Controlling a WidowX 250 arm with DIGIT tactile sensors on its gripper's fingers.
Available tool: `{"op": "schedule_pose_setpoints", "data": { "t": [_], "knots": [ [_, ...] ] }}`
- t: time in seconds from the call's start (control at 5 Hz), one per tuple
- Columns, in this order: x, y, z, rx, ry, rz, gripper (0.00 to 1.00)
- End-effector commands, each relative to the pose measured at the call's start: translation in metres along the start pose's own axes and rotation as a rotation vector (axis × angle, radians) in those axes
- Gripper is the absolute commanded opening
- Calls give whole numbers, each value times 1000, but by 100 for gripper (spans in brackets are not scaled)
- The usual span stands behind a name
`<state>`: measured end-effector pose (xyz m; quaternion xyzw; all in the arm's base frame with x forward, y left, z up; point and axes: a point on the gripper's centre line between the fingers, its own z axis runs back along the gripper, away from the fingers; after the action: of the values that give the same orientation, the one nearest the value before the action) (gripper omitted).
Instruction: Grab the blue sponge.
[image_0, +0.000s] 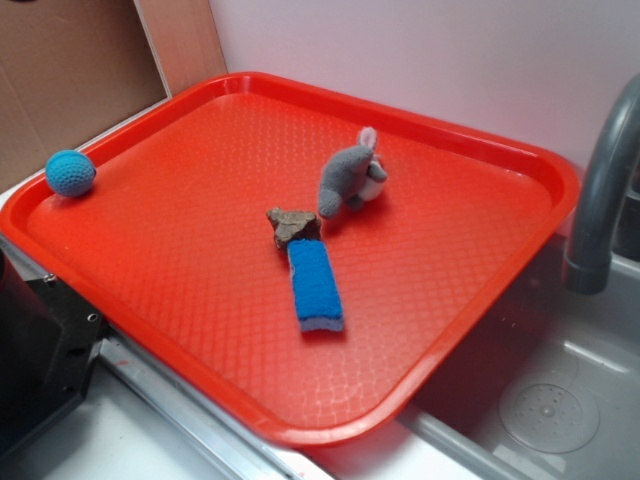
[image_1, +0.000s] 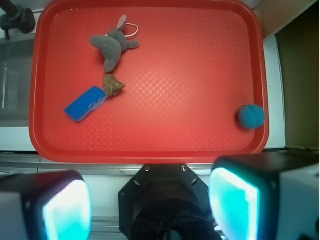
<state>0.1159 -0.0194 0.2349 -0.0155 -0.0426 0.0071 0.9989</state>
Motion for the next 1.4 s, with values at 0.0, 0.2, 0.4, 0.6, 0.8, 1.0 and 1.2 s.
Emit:
{"op": "schedule_pose_setpoints", "data": {
  "t": [0.0,0.2,0.4,0.6,0.8,1.0,1.2],
  "knots": [
    [0,0,0,0,0,0,100],
    [4,-3,-8,17,27,204,100],
    [7,-13,-18,30,20,391,100],
    [16,-31,-32,54,18,587,100],
    [24,-50,-52,-5,7,731,100],
    [30,-70,-80,26,-11,751,100],
    [40,-83,-115,16,-30,793,100]
  ]
}}
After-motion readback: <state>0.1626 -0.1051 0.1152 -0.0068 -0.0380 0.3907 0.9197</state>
